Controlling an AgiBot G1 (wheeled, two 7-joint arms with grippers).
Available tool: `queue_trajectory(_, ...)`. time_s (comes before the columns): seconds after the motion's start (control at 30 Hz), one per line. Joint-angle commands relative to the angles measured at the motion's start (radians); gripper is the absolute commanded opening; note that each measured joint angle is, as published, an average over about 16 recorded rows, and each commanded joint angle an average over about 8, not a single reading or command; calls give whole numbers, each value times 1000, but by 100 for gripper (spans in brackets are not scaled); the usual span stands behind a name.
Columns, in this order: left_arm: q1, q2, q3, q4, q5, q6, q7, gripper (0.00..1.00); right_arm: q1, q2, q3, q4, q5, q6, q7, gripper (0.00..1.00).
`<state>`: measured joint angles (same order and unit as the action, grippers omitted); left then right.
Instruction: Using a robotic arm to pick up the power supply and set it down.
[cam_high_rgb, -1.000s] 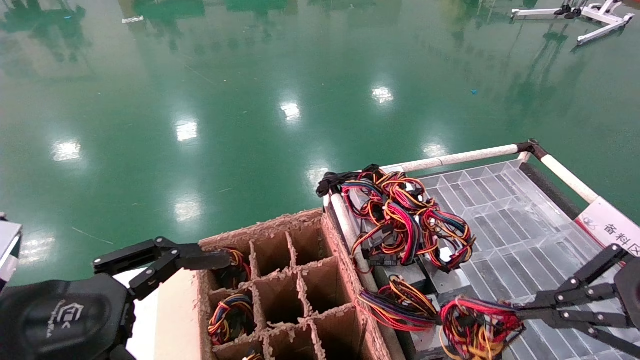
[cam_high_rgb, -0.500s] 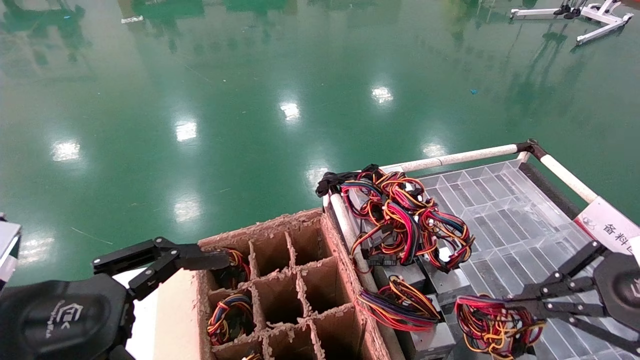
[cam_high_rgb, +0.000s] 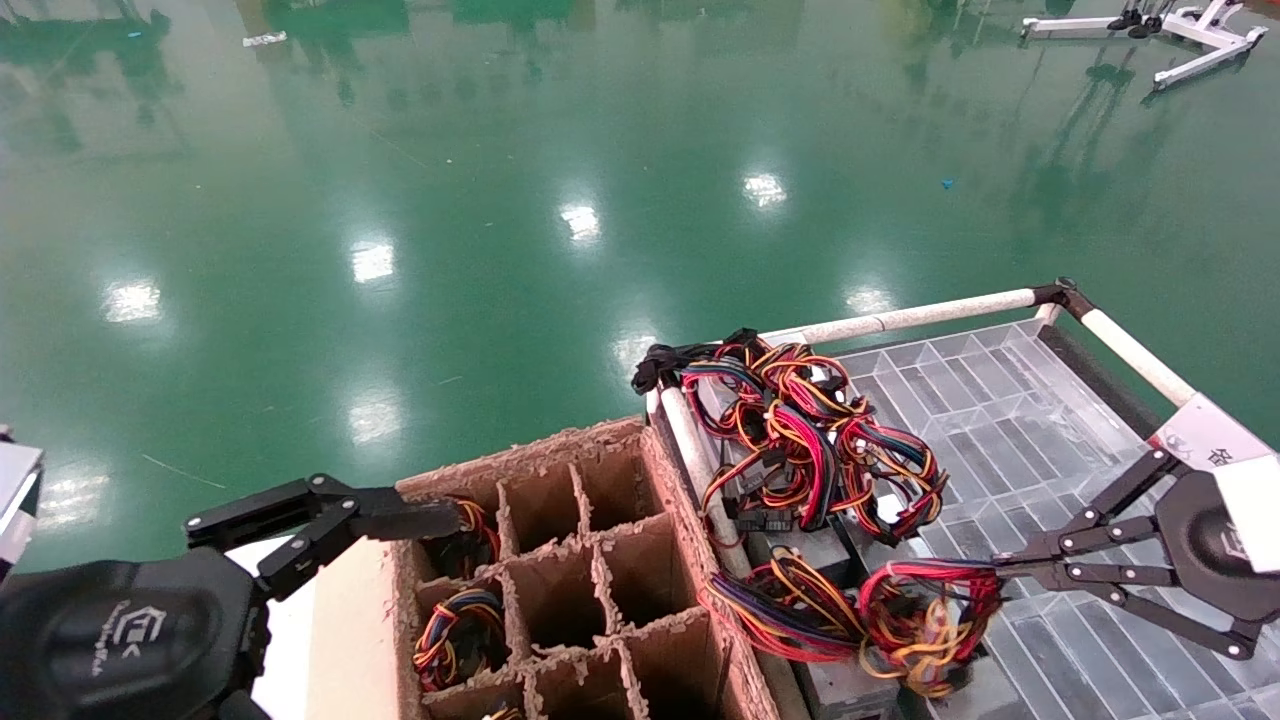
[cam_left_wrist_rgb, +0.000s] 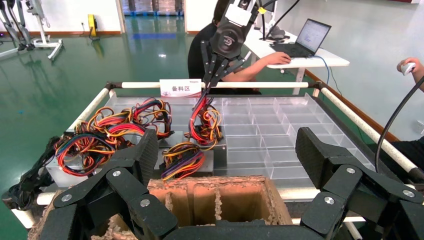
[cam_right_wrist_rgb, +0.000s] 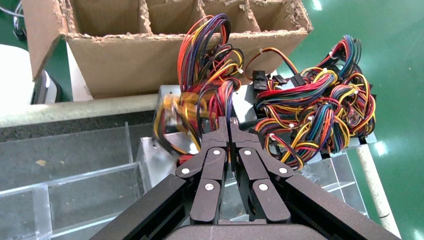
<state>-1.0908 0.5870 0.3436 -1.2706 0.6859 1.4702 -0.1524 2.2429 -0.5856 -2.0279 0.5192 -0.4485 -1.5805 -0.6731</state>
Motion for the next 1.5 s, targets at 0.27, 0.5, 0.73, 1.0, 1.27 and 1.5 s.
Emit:
queue_trajectory(0.27, 0, 0, 0, 0, 0, 0, 0, 100, -24, -37, -1, -56, 33, 0, -52, 0)
queue_trajectory(0.5, 0, 0, 0, 0, 0, 0, 0, 100, -49, -47, -9, -78, 52, -1, -66, 61)
queue_trajectory(0.73, 0, 0, 0, 0, 0, 0, 0, 100, -59, -48, -13, -86, 62, -2, -67, 100)
queue_trajectory(1.0, 0, 0, 0, 0, 0, 0, 0, 100, -56, -47, -12, -82, 61, -2, -67, 100)
queue_trajectory(1.27, 0, 0, 0, 0, 0, 0, 0, 100, -53, -17, 11, -17, 136, -7, -8, 100)
queue_trajectory(1.5, 0, 0, 0, 1, 0, 0, 0, 100, -49, 25, 48, 74, 231, -13, 64, 100)
